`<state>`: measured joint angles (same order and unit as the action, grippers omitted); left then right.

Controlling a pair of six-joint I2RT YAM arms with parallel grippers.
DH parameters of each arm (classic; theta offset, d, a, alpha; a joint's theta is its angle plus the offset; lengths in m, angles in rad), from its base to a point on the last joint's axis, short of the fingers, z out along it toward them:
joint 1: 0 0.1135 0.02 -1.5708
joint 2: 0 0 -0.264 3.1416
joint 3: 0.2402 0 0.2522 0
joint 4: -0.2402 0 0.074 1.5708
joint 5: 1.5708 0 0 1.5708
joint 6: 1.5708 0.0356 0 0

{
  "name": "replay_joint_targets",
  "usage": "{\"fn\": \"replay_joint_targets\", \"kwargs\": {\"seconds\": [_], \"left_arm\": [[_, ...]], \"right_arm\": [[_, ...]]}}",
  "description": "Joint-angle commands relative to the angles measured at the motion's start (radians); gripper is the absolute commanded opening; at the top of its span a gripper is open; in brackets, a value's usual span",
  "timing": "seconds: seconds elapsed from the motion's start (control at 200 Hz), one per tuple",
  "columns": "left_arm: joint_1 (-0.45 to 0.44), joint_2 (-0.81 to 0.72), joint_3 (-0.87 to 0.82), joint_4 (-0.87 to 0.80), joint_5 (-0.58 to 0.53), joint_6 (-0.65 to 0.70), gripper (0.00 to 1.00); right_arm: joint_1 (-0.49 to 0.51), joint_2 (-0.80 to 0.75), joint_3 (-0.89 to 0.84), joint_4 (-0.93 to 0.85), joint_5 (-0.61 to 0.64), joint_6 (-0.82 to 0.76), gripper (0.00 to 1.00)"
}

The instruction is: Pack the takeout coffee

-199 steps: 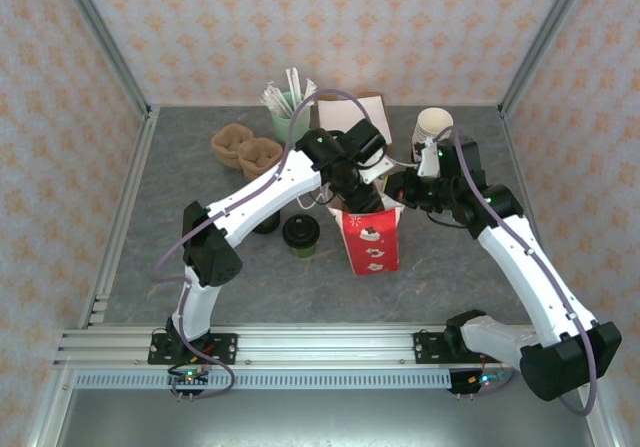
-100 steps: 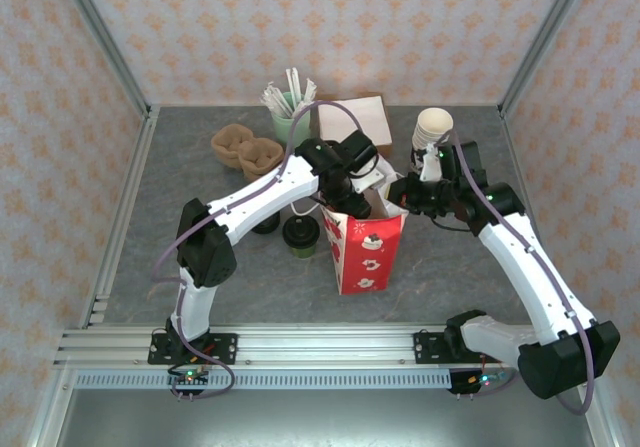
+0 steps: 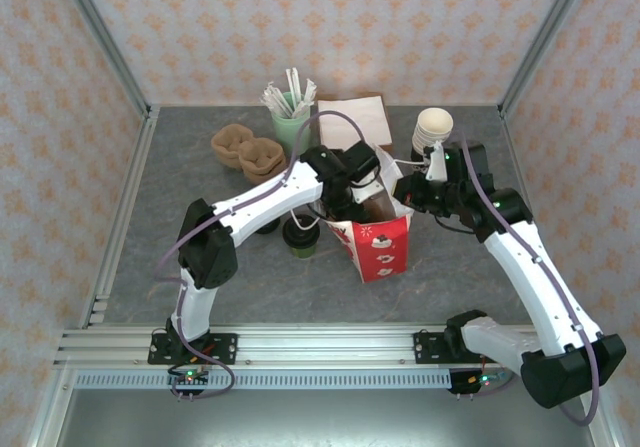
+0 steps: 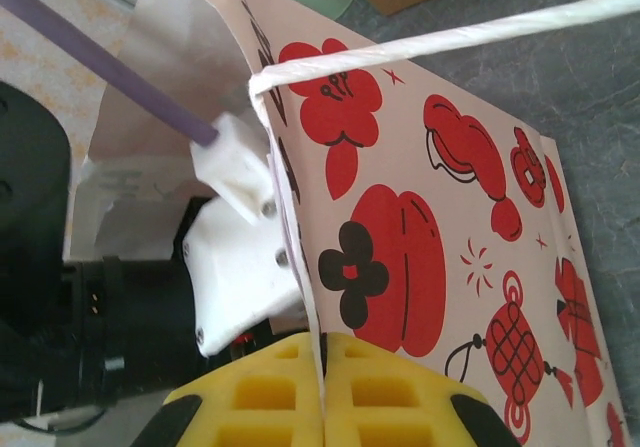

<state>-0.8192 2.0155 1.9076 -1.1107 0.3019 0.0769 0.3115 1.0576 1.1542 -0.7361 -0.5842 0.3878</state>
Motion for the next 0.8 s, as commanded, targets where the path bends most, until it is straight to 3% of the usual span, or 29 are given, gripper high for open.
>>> {"fn": "replay_joint_targets", "kwargs": {"seconds": [0.0, 0.796], "left_arm": [[-0.012, 0.008, 0.002, -0.045, -0.050, -0.013, 0.48], [-0.020, 0.152, 0.038, 0.049, -0.064, -0.100, 0.49]], "right_arm": [[-0.005, 0.001, 0.046, 0.077, 0.041, -0.022, 0.00], [0.001, 0.012, -0.002, 0.120, -0.026, -0.018, 0.00]]}}
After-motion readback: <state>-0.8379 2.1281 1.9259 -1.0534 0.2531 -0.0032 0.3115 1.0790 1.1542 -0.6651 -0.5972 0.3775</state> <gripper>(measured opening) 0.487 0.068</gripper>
